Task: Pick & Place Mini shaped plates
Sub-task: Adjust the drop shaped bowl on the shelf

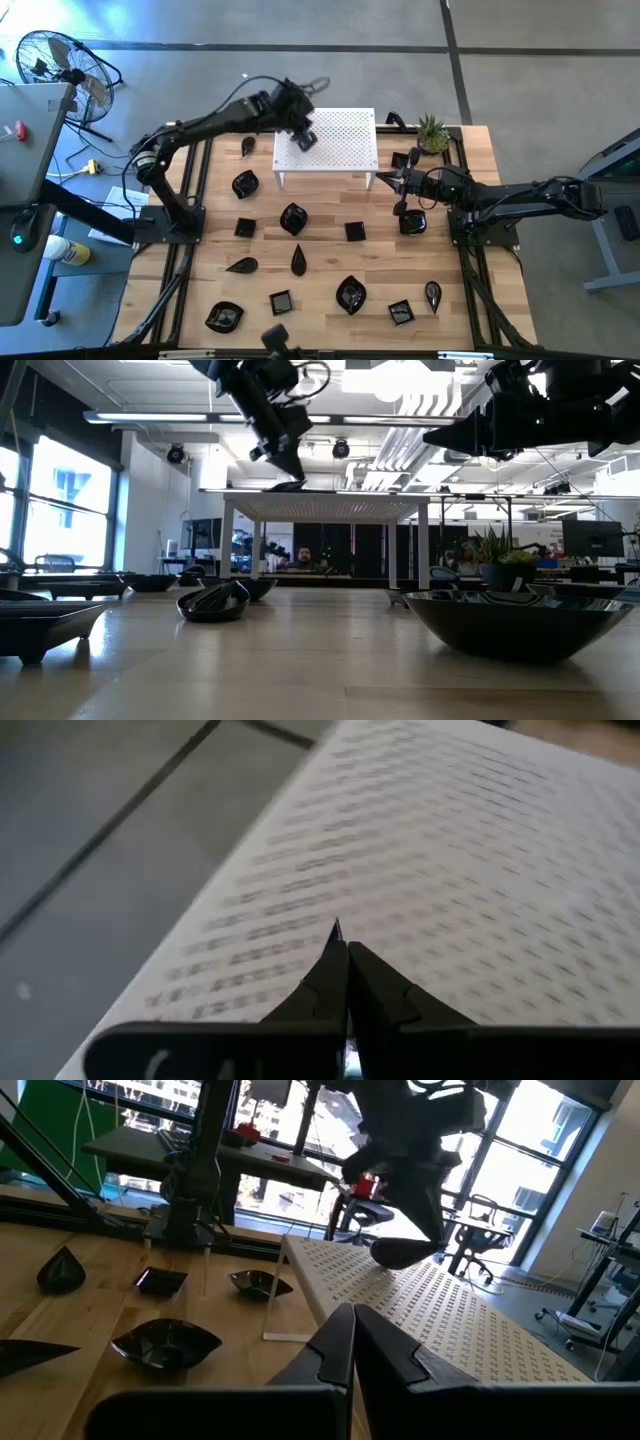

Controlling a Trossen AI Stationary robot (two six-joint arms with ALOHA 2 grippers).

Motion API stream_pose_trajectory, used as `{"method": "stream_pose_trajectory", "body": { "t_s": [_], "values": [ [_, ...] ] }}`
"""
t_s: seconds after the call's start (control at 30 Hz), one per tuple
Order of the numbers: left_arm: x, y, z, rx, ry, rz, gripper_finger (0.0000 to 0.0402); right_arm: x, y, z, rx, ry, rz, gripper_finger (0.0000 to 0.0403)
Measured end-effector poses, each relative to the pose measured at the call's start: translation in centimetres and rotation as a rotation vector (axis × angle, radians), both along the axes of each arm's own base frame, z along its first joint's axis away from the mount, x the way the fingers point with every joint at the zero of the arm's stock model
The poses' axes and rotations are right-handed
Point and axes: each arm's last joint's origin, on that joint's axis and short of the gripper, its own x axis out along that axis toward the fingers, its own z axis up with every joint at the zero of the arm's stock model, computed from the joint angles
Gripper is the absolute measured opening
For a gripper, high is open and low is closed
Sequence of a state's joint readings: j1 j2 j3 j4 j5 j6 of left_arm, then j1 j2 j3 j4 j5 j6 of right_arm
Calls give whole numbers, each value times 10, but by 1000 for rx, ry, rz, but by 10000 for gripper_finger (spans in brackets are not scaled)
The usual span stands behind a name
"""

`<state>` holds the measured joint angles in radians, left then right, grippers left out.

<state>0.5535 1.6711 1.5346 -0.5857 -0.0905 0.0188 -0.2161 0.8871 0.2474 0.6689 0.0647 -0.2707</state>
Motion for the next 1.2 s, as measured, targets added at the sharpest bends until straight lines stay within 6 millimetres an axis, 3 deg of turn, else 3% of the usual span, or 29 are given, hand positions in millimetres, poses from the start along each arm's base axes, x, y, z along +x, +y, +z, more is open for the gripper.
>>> {"method": "stream_pose_trajectory", "body": {
  "t_s": [0.2,0.47,0.83,1.07,1.2],
  "values": [
    [-19,25,-1,-204,-113,109,0,0,0,0,0,0,0,3],
    [-14,17,-2,-242,-127,99,11,0,0,-2,5,21,0,7],
    [-34,28,0,-311,-45,181,95,0,0,-4,5,39,0,6],
    [-39,31,-2,-288,-7,236,99,0,0,-4,4,36,0,2],
    [-38,31,-2,-277,8,184,99,0,0,-3,3,28,0,4]
  ]
}}
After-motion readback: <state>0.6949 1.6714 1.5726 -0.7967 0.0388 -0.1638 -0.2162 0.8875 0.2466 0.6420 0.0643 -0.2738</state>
